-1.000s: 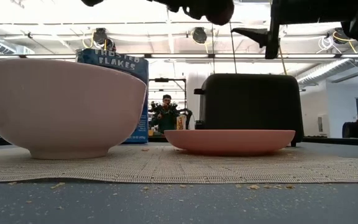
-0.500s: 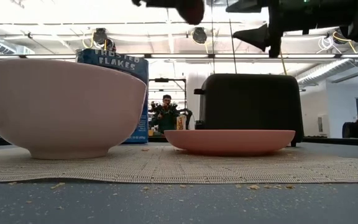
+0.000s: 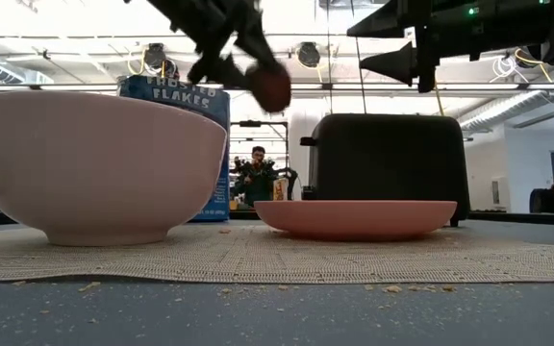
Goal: Arrange a breakfast setting
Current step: Put the apple on the mat
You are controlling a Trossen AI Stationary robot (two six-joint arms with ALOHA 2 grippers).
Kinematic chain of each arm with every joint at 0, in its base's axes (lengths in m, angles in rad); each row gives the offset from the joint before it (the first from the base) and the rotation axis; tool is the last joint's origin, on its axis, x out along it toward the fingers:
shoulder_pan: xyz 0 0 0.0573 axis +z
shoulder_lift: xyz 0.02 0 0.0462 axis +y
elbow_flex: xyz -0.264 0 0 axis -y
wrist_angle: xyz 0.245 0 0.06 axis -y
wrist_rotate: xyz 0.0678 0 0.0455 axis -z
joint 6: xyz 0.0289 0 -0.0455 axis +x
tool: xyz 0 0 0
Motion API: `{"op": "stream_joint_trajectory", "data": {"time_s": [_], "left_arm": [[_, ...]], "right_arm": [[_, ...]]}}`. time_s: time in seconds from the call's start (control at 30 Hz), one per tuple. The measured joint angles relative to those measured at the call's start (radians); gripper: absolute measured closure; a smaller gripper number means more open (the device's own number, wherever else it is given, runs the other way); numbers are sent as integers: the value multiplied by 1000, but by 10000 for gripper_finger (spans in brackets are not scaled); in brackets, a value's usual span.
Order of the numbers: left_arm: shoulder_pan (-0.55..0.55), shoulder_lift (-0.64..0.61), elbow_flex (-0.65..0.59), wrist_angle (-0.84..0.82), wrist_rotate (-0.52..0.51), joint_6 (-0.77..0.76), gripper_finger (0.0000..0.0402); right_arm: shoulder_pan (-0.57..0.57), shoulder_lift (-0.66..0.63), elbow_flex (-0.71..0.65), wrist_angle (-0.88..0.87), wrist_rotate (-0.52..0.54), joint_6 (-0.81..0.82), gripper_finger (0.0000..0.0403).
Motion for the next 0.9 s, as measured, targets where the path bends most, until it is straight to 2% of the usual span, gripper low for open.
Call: {"op": "stream_joint_trajectory", "data": {"time_s": [0.2,0.43,0.9], "left_arm": [[43,64,0,-6,51,-53,117],[43,164,-1,-67,73,-78,117],[54,319,-1,-56,154,-103,117]], "right_arm": [[0,0,0,-16,0,0,83],[0,0,0,-24,0,0,83],[0,0,0,-46,-3,1,83]]}}
